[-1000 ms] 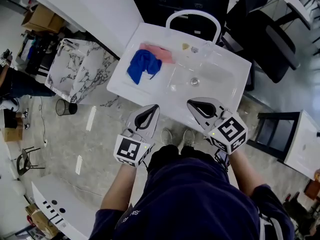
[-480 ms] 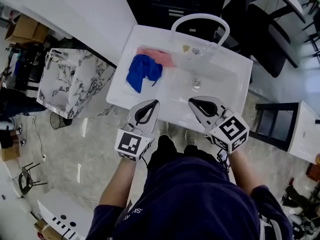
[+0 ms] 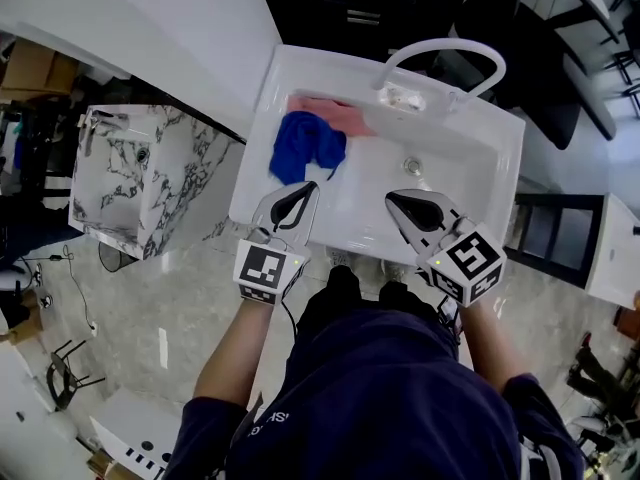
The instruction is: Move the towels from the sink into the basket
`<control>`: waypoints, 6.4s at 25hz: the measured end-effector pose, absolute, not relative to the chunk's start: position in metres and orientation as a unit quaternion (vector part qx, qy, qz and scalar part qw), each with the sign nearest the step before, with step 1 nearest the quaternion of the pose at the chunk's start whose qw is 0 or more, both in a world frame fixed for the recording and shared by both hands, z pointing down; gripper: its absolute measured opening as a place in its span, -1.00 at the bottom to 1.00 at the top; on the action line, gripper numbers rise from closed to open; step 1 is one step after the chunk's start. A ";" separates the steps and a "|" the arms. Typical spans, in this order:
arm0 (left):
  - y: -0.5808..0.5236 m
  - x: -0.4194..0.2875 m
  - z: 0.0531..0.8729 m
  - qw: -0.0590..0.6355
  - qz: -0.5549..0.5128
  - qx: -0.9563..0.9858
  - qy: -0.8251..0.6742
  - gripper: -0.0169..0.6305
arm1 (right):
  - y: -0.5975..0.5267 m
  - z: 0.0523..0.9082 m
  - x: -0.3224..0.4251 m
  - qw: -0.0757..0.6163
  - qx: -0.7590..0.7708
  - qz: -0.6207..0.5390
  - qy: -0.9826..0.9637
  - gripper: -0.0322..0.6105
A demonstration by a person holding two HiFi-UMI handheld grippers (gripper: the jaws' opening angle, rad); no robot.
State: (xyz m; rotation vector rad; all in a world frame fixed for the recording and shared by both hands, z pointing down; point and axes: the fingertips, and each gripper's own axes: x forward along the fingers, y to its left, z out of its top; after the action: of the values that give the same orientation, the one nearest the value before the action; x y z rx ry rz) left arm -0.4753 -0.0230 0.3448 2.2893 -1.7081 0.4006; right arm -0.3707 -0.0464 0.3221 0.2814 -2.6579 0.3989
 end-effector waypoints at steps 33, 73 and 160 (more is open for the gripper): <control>-0.105 -0.536 0.480 0.213 0.244 0.777 -0.539 -0.01 | -0.084 0.379 -0.414 0.278 0.134 0.202 -0.929 -0.88; -0.117 -0.536 0.572 0.273 0.367 0.710 -0.535 -0.70 | -0.096 0.411 -0.396 0.290 0.141 0.231 -0.918 -0.88; -0.009 -0.171 0.310 0.057 0.238 0.878 -0.411 -0.80 | 0.025 0.303 -0.044 0.120 0.360 0.194 -0.905 -0.88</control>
State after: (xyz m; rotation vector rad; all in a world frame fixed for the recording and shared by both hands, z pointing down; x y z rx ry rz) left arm -0.1709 -0.0091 0.3097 2.6639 -1.2461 0.7221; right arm -0.0437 0.0248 0.3032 1.0513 -2.6431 0.5683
